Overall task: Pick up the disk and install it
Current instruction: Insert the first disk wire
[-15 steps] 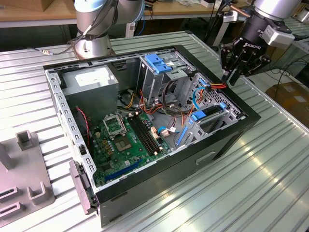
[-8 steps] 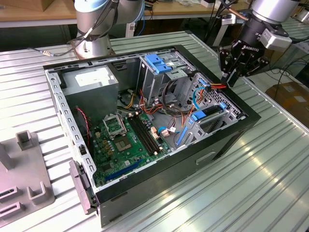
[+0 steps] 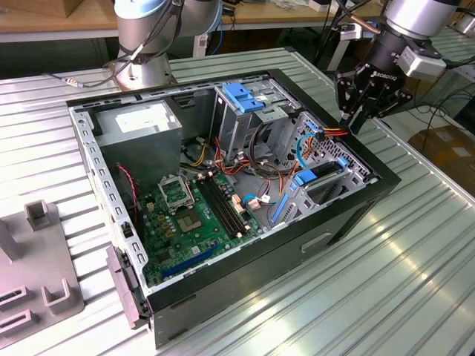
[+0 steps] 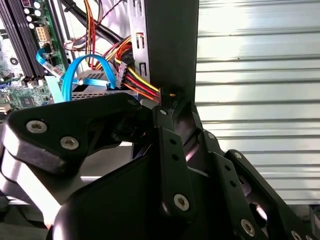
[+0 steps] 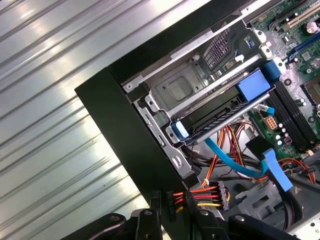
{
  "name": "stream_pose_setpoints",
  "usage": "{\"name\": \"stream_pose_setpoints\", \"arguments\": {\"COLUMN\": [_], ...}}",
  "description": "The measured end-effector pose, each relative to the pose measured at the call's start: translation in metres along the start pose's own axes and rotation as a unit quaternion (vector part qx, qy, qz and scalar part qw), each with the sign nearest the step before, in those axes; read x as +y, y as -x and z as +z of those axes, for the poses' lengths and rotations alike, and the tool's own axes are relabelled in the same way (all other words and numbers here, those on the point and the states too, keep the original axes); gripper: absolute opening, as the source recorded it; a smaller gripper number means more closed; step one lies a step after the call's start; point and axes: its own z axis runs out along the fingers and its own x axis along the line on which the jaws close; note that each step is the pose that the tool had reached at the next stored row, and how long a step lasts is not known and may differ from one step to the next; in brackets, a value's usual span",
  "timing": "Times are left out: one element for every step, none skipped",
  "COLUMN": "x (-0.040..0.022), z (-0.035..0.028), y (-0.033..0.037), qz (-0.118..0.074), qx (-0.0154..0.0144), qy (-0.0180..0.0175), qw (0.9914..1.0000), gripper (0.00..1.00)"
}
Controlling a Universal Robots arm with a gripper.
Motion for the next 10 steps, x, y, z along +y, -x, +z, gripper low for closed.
{"name": "stream_pose_setpoints", "arguments": {"x": [-0.0001,-0.0001,-0.0001,-0.0001,0.0,-0.0001,-0.0001,0.0,0.0,0.0001], "z": [0.0007,0.0011,0.0013,0.0013,0.0014,0.0014,0.0013,0.0007,-0.0011,-0.0019], "y": [-0.0001,-0.0001,-0.0001,-0.0001,-0.0001,-0.0001,-0.0001,-0.0001,0.0,0.0], "qz": [0.0,0.0,0.0,0.0,0.0,0.0,0.0,0.0,0.0,0.0], "qx": [0.0004,0.0006,0.0009,0.001,0.001,0.0011,0.0009,0.0007,0.0007,0.0005], "qy": [-0.0002,-0.0004,-0.0005,-0.0005,-0.0005,-0.0005,-0.0007,-0.0009,-0.0005,-0.0004], "qw": [1.0,1.0,1.0,1.0,1.0,1.0,1.0,1.0,1.0,1.0], "gripper": [0.31,0.31,0.31,0.29,0.23,0.17,0.17,0.17,0.17,0.17]}}
